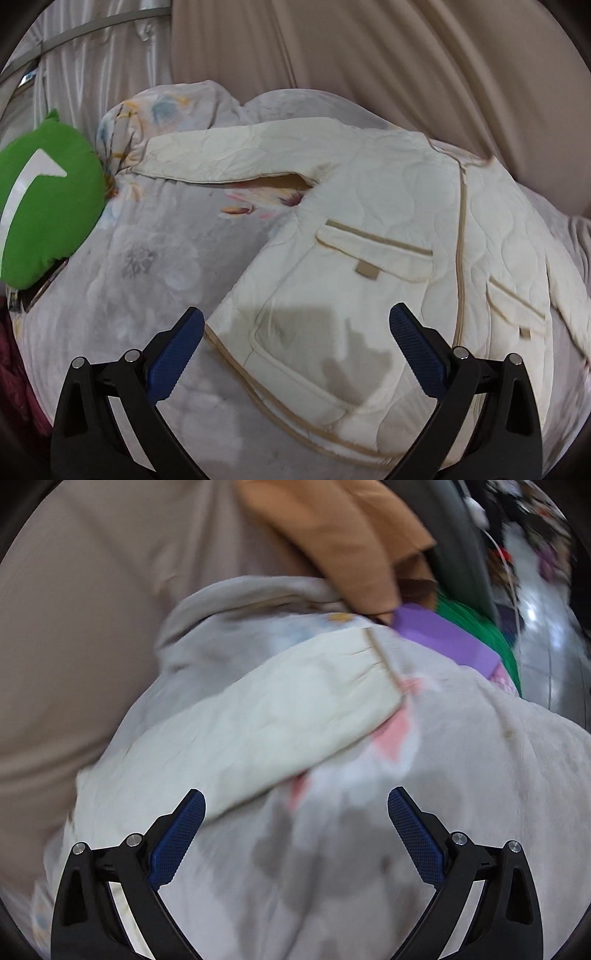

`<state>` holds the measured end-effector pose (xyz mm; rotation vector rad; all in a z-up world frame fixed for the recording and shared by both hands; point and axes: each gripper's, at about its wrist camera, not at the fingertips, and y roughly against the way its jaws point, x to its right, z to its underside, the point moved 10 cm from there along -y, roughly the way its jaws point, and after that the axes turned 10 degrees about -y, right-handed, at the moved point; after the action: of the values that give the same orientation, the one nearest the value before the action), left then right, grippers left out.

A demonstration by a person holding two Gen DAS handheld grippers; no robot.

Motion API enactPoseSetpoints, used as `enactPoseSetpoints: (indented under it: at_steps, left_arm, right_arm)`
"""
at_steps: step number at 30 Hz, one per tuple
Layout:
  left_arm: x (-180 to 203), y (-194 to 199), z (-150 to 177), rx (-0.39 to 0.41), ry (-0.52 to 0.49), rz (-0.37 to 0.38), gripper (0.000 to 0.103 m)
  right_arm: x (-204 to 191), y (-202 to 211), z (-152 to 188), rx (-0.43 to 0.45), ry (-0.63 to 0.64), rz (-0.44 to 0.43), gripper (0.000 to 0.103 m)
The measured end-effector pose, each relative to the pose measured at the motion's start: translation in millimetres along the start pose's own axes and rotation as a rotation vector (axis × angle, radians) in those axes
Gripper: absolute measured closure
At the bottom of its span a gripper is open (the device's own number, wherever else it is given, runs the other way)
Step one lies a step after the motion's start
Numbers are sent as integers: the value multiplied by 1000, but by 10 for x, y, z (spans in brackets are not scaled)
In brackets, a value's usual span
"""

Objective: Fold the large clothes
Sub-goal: 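Move both tools toward the jacket sleeves and hem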

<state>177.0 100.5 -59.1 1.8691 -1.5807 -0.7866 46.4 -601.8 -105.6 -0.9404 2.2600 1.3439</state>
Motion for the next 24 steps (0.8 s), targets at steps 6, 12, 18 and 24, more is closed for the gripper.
enactPoseSetpoints:
  at_steps: [6,12,18,24]
  left_arm:
    - [159,-152,-33,-26,34,-6,5]
    - [307,-345,-52,-64,13,15,5]
    - [277,-445,-242,-48,61,61,5]
    - [234,-469,-603,2,130,143,5]
  right_arm:
    - [316,-583,-353,-30,-181,-5,30]
    - [39,-770,-502,-17,-215,-73,93]
    - [-2113,-26,-187,62,138,-465,93]
    - [-4241,446,1953,-202,613,-792,87]
